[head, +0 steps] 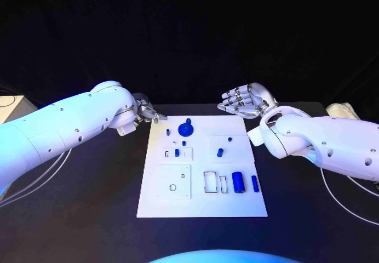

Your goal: Assemble the parts on the task board

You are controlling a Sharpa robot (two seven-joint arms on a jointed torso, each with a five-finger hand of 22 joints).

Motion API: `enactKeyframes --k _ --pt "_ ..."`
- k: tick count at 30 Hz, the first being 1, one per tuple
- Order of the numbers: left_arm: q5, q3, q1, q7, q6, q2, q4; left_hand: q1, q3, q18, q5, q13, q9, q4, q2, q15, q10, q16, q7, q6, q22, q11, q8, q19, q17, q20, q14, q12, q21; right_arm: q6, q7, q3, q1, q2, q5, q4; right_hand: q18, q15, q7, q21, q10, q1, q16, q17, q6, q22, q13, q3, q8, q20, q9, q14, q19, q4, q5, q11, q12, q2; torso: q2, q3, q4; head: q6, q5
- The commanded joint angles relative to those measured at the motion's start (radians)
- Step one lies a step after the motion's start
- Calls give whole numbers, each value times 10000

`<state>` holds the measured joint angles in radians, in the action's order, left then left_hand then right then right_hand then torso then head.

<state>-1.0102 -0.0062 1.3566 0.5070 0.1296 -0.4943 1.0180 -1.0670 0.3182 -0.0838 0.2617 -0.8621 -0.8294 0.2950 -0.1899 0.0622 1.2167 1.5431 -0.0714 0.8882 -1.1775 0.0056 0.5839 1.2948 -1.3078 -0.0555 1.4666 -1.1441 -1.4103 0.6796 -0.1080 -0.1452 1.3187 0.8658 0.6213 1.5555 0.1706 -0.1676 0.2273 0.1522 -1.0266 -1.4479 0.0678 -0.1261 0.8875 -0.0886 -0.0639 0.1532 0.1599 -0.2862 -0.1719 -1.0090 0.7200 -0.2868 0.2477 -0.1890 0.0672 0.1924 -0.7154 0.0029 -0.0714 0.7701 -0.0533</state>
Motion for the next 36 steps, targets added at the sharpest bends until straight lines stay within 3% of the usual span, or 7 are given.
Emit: enactKeyframes --k 1,7,12,19,26,36 --pt "186 -8 6 -245 410 110 -139 83 -78 -25 -56 51 29 -4 30 -105 -105 -58 -45 -79 40 -6 -70 -55 -2039 -23 821 76 66 -65 -276 2 -6 -14 -92 2 148 25 143 42 17 -23 13 18 69 -11 8 59 -39 -11 15 -37 74 8 70 -30 -39 -119 -22 -5 1 -13 -48" --pt "287 -67 2 -331 553 306 -319 115 -229 -37 -81 155 230 -5 108 -182 -236 -62 -144 -227 85 80 -331 -109 -2025 -91 808 109 98 -44 -209 1 -6 -46 -100 1 152 26 150 73 59 -38 0 42 49 12 12 100 -68 4 29 -36 214 23 114 -38 -51 -133 -24 0 9 -25 -32" --pt "355 -143 -22 -366 623 477 -491 106 -330 -40 -89 198 410 -6 160 -240 -285 -63 -219 -323 87 146 -550 -122 -2018 -139 802 103 105 -2 -232 1 -5 -65 -103 -8 138 21 153 -28 49 -31 -4 49 62 74 9 103 -65 0 29 -31 -155 20 131 -38 -43 -130 -27 -1 11 -18 -28" --pt "436 -230 -130 -384 752 761 -815 104 -466 -55 -104 268 651 -5 227 -309 -380 -75 -301 -360 142 222 -794 -176 -1988 -198 786 123 135 1 -247 1 -5 -104 -106 -27 128 14 155 -86 35 -22 -8 59 77 112 6 108 -63 -3 29 -25 -257 19 146 -39 -37 -125 -18 -1 -4 -12 -27" --pt "458 -259 -203 -353 804 895 -979 101 -493 -63 -108 302 698 -5 238 -322 -410 -84 -314 -359 177 235 -836 -206 -1970 -209 777 139 152 -2 -196 1 -5 -125 -105 -45 121 6 160 -146 35 -19 -17 71 80 151 7 116 -67 -8 32 -5 -372 21 150 -44 -38 -124 -18 3 20 -11 -13" --pt "440 -284 -226 -321 867 933 -1076 64 -504 -64 -103 349 745 -14 262 -334 -448 -81 -321 -341 179 244 -869 -213 -1974 -222 777 162 155 -13 -155 1 -5 -131 -104 -61 112 -6 170 -229 38 -16 -25 88 81 201 8 123 -74 -17 36 22 -545 24 149 -52 -40 -120 -11 5 -2 11 -48"
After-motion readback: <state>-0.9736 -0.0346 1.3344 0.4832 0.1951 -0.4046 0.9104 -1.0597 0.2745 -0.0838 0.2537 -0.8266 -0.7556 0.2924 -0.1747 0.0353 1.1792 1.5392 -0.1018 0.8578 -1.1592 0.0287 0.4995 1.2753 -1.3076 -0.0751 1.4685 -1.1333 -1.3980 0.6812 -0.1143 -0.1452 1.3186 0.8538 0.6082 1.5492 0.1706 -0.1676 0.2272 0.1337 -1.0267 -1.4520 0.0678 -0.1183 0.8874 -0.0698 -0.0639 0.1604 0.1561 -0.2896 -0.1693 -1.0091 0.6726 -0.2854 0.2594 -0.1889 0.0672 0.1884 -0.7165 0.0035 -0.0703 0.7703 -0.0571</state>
